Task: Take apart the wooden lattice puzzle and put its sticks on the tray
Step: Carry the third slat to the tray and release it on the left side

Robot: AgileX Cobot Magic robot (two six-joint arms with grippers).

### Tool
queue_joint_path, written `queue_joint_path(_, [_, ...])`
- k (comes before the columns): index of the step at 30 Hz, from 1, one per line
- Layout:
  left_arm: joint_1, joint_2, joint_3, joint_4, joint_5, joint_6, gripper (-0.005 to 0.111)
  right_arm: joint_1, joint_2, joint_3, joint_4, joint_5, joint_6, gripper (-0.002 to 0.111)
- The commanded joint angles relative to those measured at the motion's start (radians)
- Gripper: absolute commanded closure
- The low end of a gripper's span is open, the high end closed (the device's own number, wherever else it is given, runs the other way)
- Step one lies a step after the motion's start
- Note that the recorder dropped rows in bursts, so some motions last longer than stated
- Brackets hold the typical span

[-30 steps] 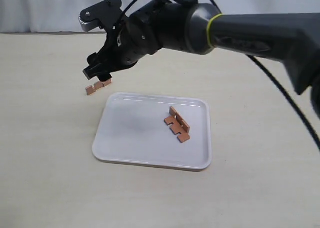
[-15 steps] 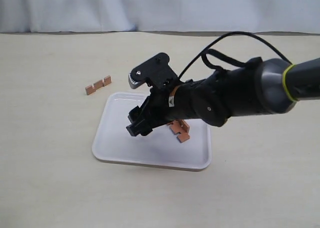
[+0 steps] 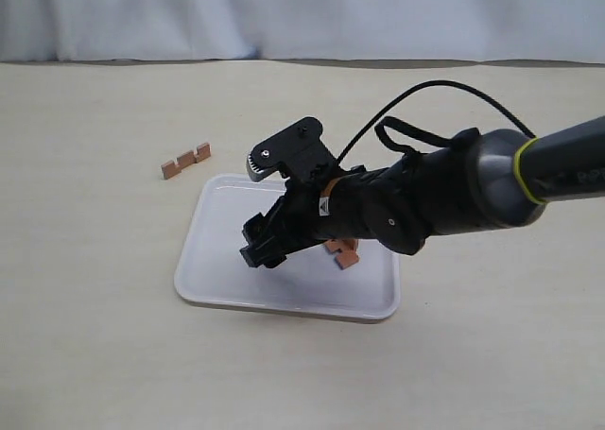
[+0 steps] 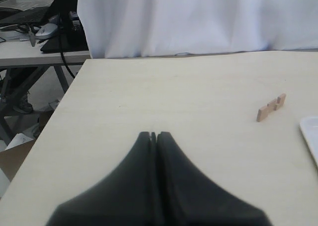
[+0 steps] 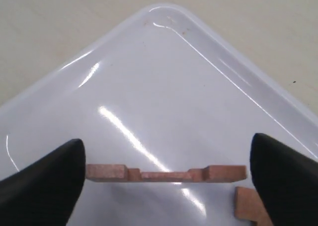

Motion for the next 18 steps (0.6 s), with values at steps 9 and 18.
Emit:
queue_joint_path(9, [0.001,-0.002,0.001,0.000,-0.008,-0.001,0.107,-0.005,-0.013,-0.073,0.006,0.079,-0.009,-0.002])
queue_joint_path(18, [0.001,-0.002,0.001,0.000,-0.008,-0.001,0.107,0.058,-0.008,-0.228,0.006,0.121,-0.009,-0.002])
